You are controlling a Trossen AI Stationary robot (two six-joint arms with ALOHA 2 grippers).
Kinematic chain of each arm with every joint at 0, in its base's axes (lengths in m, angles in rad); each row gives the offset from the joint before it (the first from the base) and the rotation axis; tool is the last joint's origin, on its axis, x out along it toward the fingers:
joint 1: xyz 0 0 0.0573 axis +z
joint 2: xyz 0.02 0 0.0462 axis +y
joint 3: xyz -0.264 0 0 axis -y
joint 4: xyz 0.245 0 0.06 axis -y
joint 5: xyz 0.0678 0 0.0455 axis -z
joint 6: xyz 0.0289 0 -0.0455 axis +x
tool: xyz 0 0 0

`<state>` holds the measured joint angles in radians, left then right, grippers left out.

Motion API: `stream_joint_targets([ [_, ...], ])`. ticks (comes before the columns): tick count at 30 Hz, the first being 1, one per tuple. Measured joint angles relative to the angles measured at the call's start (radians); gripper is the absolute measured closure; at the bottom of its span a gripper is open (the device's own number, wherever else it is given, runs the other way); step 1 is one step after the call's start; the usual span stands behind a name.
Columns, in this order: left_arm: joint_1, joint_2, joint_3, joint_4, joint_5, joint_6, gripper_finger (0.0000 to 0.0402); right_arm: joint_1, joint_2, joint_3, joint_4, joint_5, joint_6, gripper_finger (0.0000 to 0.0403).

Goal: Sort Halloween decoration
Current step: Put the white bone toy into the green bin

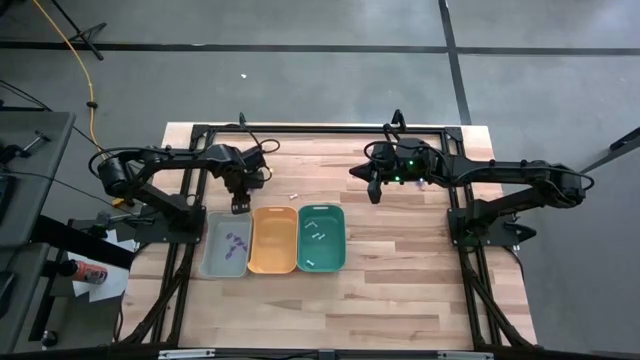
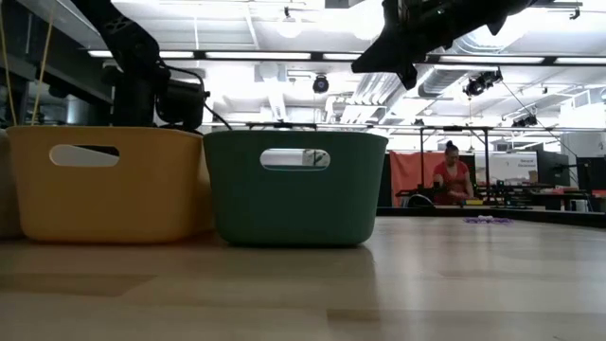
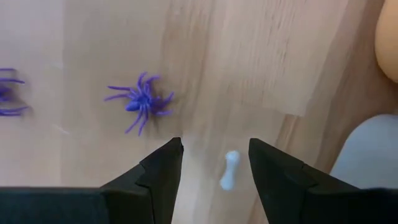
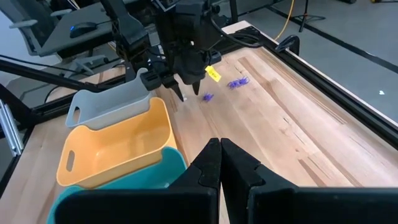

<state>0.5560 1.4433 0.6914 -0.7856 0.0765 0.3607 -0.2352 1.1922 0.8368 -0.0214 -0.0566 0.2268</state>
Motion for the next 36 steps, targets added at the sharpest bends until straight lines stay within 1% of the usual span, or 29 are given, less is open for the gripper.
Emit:
stream_joint_targets([
  [7,0.0,0.005,0.0,-0.001,0.0,-0.001,0.0225,0.0,0.0,0.0,-0.009,0.0,-0.005,0.0403],
  [12,-0.001,0.056,0.011,-0.01,-0.004,-0.015,0.0225,0.0,0.0,0.0,-0.026,0.0,-0.032,0.0403],
  [17,0.003,0.126,0.079,-0.068,-0.015,-0.142,0.0225,0.0,0.0,0.0,-0.051,0.0,-0.047,0.0403],
  [23,0.011,0.133,0.074,-0.123,-0.034,-0.169,0.0225,-0.007,0.0,0.0,-0.05,0.0,-0.052,0.0403],
  [28,0.005,0.128,0.042,-0.077,-0.051,-0.177,0.0225,-0.016,0.0,0.0,-0.05,0.0,-0.052,0.0403],
  [33,0.004,0.141,0.041,-0.074,-0.062,-0.186,0.0225,-0.016,0.0,0.0,-0.049,0.0,-0.05,0.0403],
  [36,0.004,0.152,0.043,-0.074,-0.066,-0.187,0.0239,-0.016,0.0,0.0,-0.05,0.0,-0.05,0.0403],
])
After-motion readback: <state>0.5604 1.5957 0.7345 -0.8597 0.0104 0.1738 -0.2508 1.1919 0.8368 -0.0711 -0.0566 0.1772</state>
